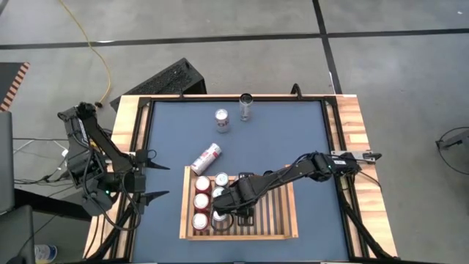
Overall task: Place canned beverage on shelf
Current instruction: Put the bottom white-pink soda can on the shelf aligned with the other white-pink soda can, then adjust the white-pink soda can on the shelf
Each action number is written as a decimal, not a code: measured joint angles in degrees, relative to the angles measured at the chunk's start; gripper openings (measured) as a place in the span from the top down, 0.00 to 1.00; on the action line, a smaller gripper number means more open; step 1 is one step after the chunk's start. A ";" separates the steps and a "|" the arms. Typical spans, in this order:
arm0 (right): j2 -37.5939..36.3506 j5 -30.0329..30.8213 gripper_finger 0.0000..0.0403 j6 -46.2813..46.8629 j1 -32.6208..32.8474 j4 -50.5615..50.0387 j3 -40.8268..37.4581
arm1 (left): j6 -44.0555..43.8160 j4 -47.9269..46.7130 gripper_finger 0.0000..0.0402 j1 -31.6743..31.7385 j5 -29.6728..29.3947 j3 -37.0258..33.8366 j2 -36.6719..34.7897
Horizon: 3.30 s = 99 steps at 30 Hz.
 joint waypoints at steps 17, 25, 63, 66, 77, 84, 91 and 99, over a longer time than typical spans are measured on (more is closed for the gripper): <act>0.24 -2.85 0.19 2.15 -0.07 0.98 -0.11 | -0.03 -0.02 0.20 0.00 1.54 0.00 0.02; 0.20 -2.04 0.19 4.24 0.62 -0.87 -0.11 | -0.03 -0.03 0.20 0.00 1.49 0.00 0.02; -4.53 19.91 0.88 27.26 13.25 -3.09 -5.00 | -1.29 -0.26 0.20 0.00 0.79 0.00 0.65; -4.51 19.86 0.98 28.53 13.24 -3.48 -5.04 | -1.07 -0.27 0.20 0.00 0.97 0.00 1.30; -4.44 19.84 0.99 27.14 11.59 -2.05 -5.03 | 0.66 -0.48 0.20 0.00 0.88 0.00 4.19; -3.58 19.90 1.00 23.75 10.66 0.75 -5.03 | 0.70 -0.46 0.20 0.00 0.63 0.00 4.44; -3.59 20.53 1.00 22.99 10.71 -0.54 -5.01 | 0.67 -0.44 0.20 0.00 0.63 0.00 4.44; -4.00 20.75 1.00 22.33 12.34 -2.10 -0.58 | 0.67 -0.44 0.20 0.00 0.63 0.00 4.44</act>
